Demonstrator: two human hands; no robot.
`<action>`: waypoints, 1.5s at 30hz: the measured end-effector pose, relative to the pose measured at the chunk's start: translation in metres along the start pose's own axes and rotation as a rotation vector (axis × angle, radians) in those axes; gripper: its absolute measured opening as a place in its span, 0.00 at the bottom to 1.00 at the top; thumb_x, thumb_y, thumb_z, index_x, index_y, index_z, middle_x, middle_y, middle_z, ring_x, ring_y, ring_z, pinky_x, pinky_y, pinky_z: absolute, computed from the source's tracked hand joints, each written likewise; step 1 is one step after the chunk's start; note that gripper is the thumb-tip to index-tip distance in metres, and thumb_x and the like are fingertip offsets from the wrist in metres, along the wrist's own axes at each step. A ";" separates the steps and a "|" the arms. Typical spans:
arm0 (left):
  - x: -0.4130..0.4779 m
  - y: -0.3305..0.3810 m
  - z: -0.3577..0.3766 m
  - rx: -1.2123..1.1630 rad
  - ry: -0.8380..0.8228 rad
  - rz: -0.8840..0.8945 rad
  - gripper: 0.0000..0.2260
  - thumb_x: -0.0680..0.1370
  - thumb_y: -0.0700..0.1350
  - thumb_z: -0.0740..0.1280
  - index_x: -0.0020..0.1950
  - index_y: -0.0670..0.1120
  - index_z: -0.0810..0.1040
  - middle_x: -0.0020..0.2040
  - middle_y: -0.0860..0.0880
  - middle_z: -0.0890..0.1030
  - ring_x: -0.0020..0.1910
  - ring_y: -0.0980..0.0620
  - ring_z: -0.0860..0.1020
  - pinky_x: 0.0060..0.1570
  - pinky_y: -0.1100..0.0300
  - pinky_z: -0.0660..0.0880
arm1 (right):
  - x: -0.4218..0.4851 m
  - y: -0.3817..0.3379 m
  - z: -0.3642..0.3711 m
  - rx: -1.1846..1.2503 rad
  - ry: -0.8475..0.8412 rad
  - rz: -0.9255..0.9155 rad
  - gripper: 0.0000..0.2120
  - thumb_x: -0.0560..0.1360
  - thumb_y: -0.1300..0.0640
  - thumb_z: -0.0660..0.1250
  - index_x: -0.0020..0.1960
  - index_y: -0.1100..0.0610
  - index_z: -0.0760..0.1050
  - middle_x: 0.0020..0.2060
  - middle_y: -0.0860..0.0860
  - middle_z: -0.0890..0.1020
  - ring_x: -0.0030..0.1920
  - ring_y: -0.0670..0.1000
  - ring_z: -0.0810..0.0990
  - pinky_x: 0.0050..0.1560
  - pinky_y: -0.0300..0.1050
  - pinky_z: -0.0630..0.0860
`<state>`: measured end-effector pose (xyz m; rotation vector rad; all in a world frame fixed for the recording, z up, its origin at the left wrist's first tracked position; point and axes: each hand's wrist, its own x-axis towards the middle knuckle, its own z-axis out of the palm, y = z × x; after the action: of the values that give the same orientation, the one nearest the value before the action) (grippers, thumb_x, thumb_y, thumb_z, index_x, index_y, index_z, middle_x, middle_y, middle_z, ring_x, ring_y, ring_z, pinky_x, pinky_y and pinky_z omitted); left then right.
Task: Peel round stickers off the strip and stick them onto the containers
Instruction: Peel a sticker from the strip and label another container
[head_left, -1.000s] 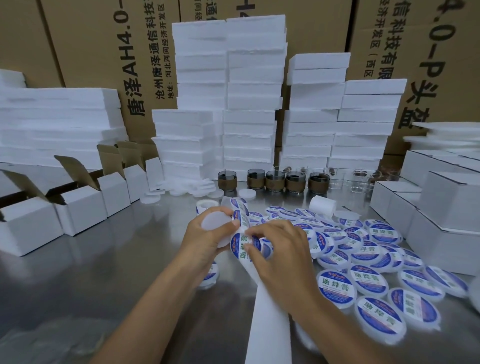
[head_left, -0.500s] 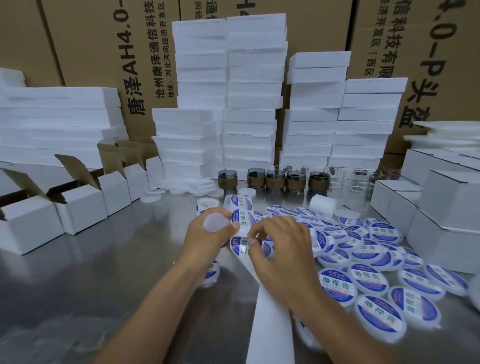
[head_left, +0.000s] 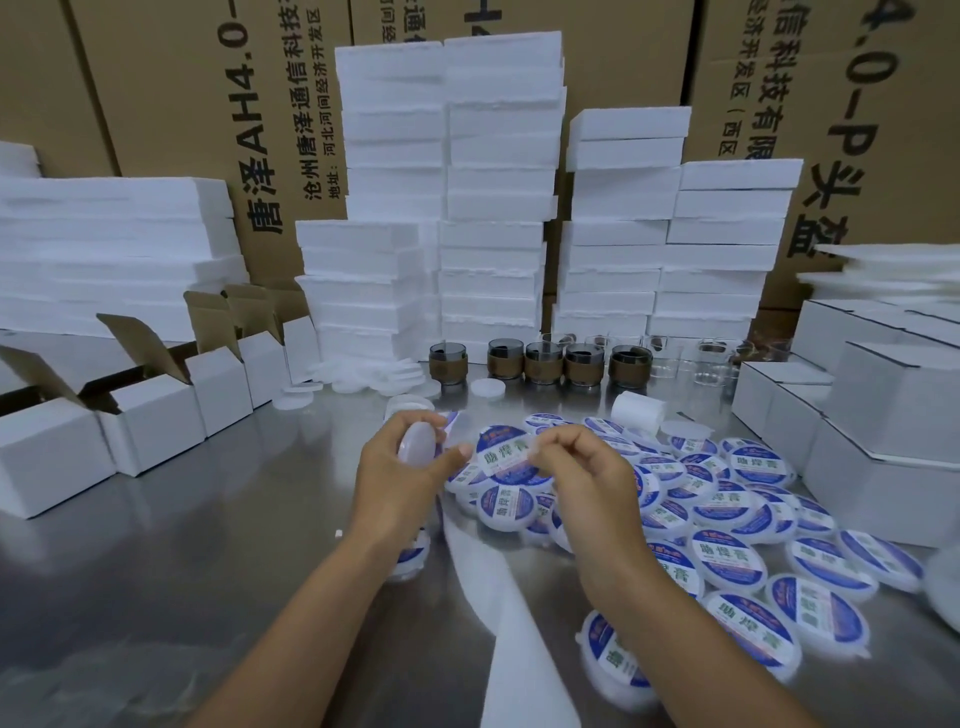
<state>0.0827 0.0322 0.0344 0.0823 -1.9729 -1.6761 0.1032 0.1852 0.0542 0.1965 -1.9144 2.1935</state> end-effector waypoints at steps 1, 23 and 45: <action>-0.001 0.003 0.000 -0.022 -0.002 0.013 0.10 0.68 0.42 0.76 0.42 0.53 0.78 0.45 0.55 0.81 0.46 0.53 0.78 0.41 0.57 0.78 | 0.001 -0.001 0.000 0.081 -0.005 0.049 0.09 0.73 0.66 0.65 0.35 0.56 0.76 0.29 0.45 0.80 0.32 0.40 0.78 0.31 0.29 0.72; -0.010 0.018 0.012 -0.894 -0.425 -0.472 0.22 0.81 0.55 0.52 0.53 0.42 0.80 0.50 0.38 0.83 0.46 0.46 0.83 0.41 0.57 0.81 | -0.002 0.005 0.009 0.176 -0.192 0.137 0.02 0.70 0.62 0.71 0.40 0.57 0.79 0.31 0.48 0.83 0.25 0.42 0.72 0.28 0.32 0.70; -0.012 0.019 0.016 -0.810 -0.454 -0.412 0.23 0.71 0.59 0.57 0.46 0.42 0.82 0.44 0.40 0.83 0.43 0.47 0.83 0.40 0.57 0.81 | -0.002 0.008 0.009 0.080 -0.089 0.195 0.03 0.69 0.61 0.73 0.39 0.56 0.79 0.35 0.51 0.85 0.31 0.44 0.79 0.34 0.38 0.77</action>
<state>0.0913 0.0556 0.0460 -0.2227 -1.4499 -2.8510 0.1026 0.1754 0.0476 0.1270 -1.9686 2.4281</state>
